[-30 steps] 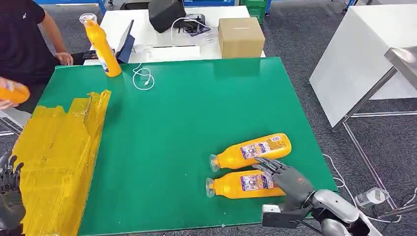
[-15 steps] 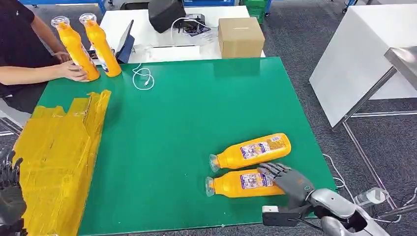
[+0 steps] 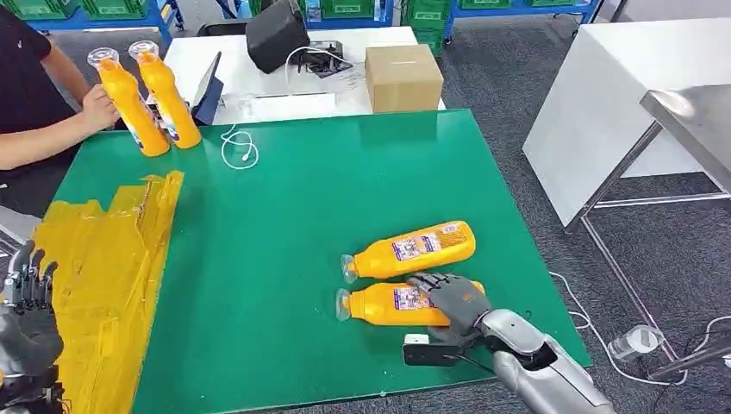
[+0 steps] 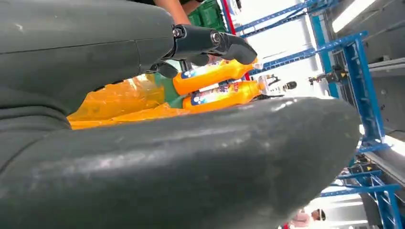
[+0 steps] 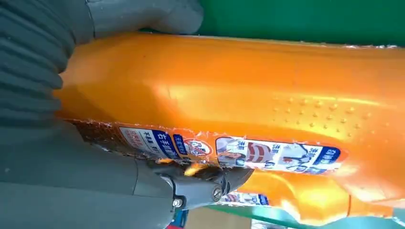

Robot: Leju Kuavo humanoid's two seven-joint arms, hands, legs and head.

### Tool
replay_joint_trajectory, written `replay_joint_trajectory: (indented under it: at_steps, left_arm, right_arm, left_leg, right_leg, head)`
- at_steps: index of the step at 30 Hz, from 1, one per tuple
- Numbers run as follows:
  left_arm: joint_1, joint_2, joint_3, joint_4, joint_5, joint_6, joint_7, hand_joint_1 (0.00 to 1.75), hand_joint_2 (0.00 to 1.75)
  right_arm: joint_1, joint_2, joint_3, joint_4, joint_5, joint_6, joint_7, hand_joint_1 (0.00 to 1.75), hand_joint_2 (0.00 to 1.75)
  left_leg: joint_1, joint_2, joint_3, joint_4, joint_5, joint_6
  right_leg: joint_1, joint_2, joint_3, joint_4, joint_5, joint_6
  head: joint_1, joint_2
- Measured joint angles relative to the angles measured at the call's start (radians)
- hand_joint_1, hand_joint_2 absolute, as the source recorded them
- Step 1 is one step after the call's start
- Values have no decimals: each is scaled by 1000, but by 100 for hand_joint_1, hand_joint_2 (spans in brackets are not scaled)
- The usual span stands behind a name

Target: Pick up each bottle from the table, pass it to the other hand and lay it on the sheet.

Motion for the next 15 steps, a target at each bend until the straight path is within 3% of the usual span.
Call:
replay_joint_trajectory:
  at_steps: [3, 7, 12, 15]
  left_arm:
    - [-11, 8, -3, 6, 2, 5, -1, 0, 0]
    - [-29, 20, -14, 16, 3, 13, -4, 0, 0]
    - [-35, 23, -27, 28, 4, 13, -4, 0, 0]
    - [-42, 24, -30, 36, 45, -16, 9, 0, 0]
  right_arm:
    - [-18, -3, 2, 3, -63, 49, -29, 175, 175]
    - [-41, -24, 8, -3, -123, 95, -44, 175, 175]
    - [-41, -35, 17, -8, -151, 100, -48, 175, 175]
    - [-41, -38, 9, -13, -243, 104, -72, 175, 175]
  left_leg:
    - [0, 0, 6, 0, 2, -1]
    - [0, 0, -1, 1, 5, 1]
    - [0, 0, 3, 1, 2, 1]
    - [0, -3, 4, 1, 0, 1]
  right_leg:
    - [0, 0, 6, 0, 2, 0]
    - [0, 0, 0, 0, 4, 1]
    - [0, 0, 4, -2, 2, 2]
    - [0, -1, 7, -2, 0, 3]
  head:
    - [0, 0]
    - [0, 0]
    - [0, 0]
    - [0, 0]
